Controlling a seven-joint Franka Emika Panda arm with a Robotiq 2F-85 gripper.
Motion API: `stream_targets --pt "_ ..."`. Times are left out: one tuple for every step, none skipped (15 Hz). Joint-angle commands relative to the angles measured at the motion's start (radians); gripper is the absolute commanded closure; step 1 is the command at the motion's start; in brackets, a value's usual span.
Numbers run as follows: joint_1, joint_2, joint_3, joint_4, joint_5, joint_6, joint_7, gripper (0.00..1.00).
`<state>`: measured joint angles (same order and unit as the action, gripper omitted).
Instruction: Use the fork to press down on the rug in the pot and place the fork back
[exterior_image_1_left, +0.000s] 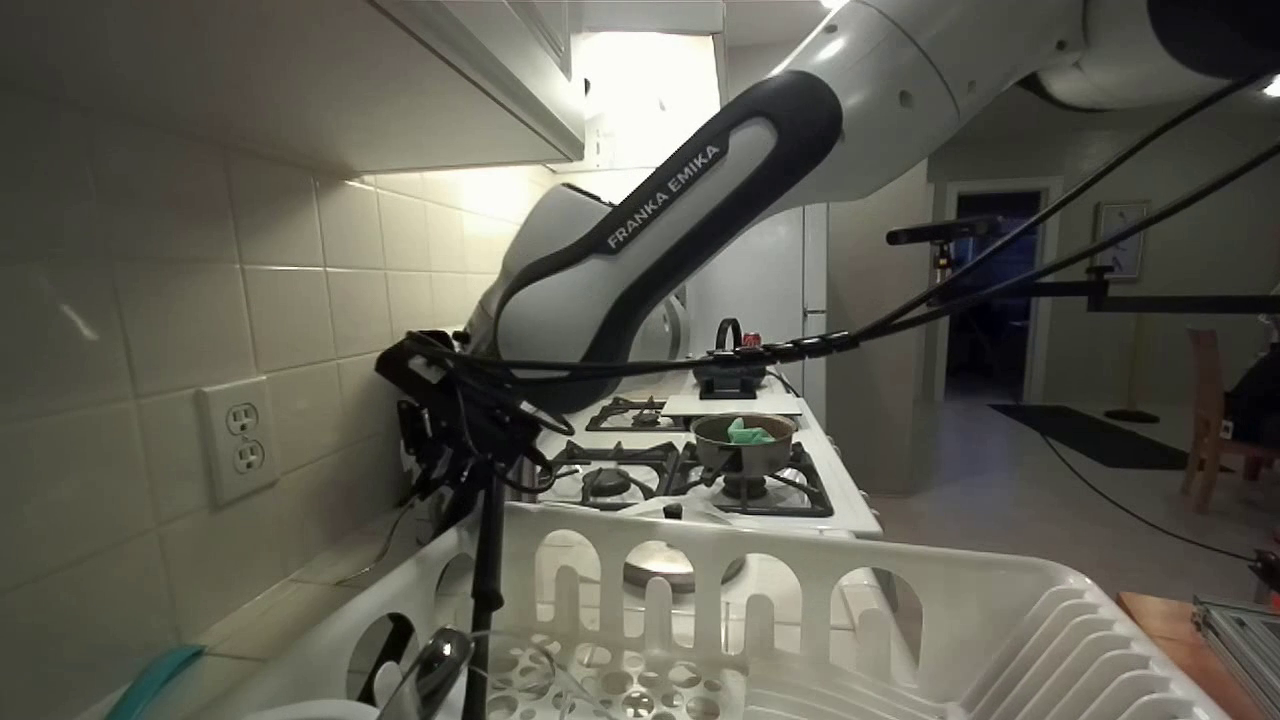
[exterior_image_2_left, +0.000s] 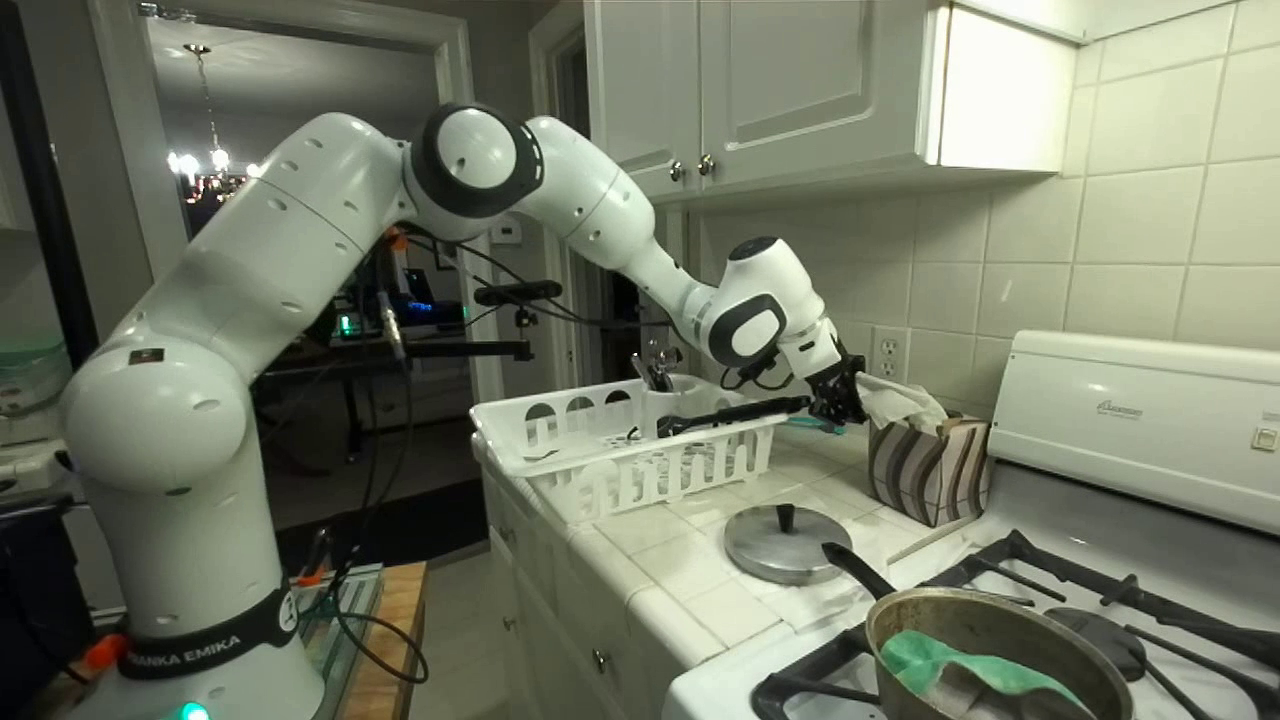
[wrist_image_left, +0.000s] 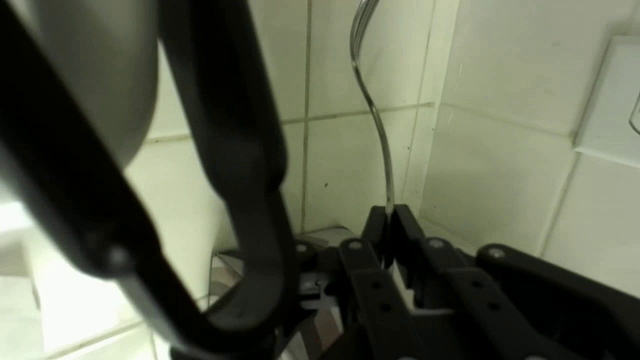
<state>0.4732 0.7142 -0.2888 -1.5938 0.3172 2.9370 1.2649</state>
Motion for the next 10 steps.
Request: stream_targets --pt "0.19 -0.056 -0.21 -0.081 -0.1 -0.039 0.116 0.98" --pt "0.231 -0.052 -0.258 -0.078 -0.12 -0.061 0.13 0.98" --pt "0.27 -0.044 -0.3 -0.074 -0.137 -0.084 0.142 0.98" --pt "0.267 -0.057 -0.299 -0.073 -0.237 -0.111 0.201 0.98" --pt "0.303 -0.058 -0.338 -0.066 -0.283 -0.151 0.23 0.98" --pt "0.32 -0.057 -0.355 -0.057 -0.338 -0.184 0.262 0.98" --pt "0.34 -0.061 -0.377 -0.05 -0.391 -0.224 0.294 0.98" --pt "0.368 -0.065 -0.408 -0.047 -0.448 -0.263 0.336 0.98" --pt "0.386 -0.073 -0.426 -0.043 -0.503 -0.303 0.37 0.98" --pt "0.42 -0.079 -0.459 -0.039 -0.566 -0.354 0.42 0.98"
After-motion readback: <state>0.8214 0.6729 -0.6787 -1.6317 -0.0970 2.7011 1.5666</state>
